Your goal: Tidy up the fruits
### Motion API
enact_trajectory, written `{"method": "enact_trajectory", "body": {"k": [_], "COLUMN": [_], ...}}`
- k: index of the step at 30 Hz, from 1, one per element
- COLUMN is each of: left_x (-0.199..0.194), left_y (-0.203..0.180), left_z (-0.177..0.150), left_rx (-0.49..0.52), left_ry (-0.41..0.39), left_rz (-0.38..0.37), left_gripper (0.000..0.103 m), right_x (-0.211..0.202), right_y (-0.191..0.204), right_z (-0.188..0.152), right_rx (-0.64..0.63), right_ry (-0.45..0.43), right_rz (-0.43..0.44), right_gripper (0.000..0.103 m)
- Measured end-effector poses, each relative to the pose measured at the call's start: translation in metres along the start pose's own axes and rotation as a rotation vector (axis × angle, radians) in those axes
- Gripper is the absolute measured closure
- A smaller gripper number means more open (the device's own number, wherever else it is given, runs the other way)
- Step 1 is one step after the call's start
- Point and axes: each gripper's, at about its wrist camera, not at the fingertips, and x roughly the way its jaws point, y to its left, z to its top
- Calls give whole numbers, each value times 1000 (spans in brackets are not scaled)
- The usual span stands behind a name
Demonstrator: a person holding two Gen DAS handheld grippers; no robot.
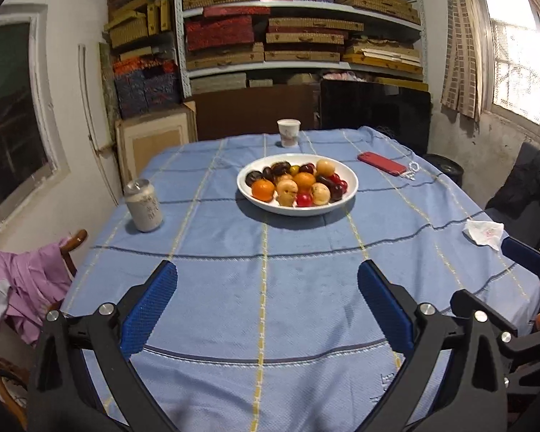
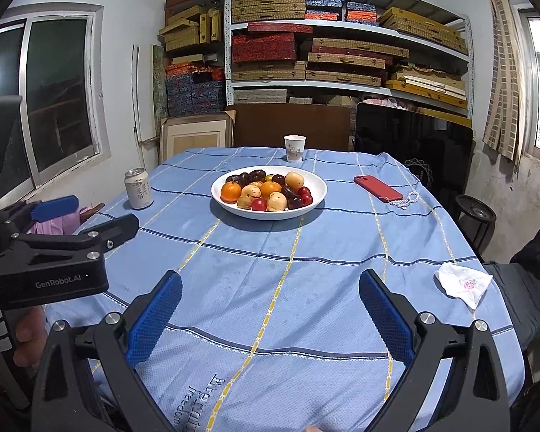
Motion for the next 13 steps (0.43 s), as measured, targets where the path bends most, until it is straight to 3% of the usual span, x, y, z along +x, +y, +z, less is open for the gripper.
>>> {"method": "enact_trajectory", "body": {"k": [3, 6, 8, 13], "left_x": [-5, 0, 5, 8], "left_y": [0, -3, -5, -3], "left_z": [1, 0, -1, -2], "left_rx": [-14, 4, 19, 25], "left_ry": [-26, 12, 40, 46], "left_rz": [11, 8, 48, 81], "left_gripper": [4, 4, 4, 4], "right_x": [0, 0, -1, -1], "right_y": [-1, -1, 0, 0], "right_z": [-1, -1, -1, -2], "right_rx": [2, 1, -2, -5], "right_ry": [1, -3, -9, -15], "right_rz": [-1, -1, -4, -11], "right_gripper": [4, 4, 4, 4]}}
